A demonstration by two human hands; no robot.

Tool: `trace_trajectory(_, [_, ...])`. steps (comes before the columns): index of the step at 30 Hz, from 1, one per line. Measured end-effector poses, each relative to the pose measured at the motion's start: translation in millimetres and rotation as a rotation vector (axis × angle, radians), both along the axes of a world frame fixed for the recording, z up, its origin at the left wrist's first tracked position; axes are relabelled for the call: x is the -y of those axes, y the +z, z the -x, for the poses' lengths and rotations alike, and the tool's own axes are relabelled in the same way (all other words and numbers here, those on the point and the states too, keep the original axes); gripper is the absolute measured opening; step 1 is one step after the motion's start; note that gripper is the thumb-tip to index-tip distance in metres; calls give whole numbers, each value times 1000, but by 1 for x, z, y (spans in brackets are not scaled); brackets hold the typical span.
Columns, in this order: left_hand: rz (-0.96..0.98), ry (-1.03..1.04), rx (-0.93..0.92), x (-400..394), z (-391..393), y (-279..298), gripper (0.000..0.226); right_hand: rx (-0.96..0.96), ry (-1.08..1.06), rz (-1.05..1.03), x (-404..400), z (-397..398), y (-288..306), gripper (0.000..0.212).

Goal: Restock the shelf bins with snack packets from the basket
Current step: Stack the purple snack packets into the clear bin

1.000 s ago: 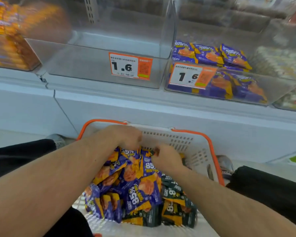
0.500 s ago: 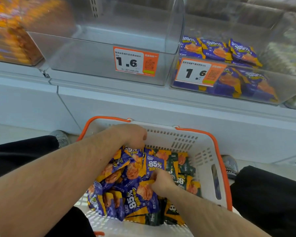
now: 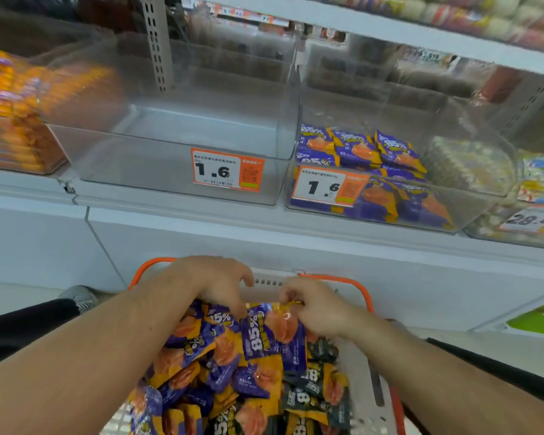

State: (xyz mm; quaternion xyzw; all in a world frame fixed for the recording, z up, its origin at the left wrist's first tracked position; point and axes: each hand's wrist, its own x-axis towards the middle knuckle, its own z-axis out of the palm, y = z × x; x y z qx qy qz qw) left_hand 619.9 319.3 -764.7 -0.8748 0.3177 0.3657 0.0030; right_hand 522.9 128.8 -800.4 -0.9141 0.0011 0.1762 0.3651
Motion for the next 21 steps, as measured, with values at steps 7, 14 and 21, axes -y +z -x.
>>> trace_trajectory(7, [538, 329, -138, 3, -16, 32, 16, 112, -105, -350, 23, -5, 74, 36])
trace_trajectory(14, [599, 456, -280, -2, -17, 56, 39, 153, -196, -495, 29, 1, 100, 43])
trace_trajectory(21, [1072, 506, -215, 15, 1, 100, 19, 241, -204, -469, 24, 8, 115, 39])
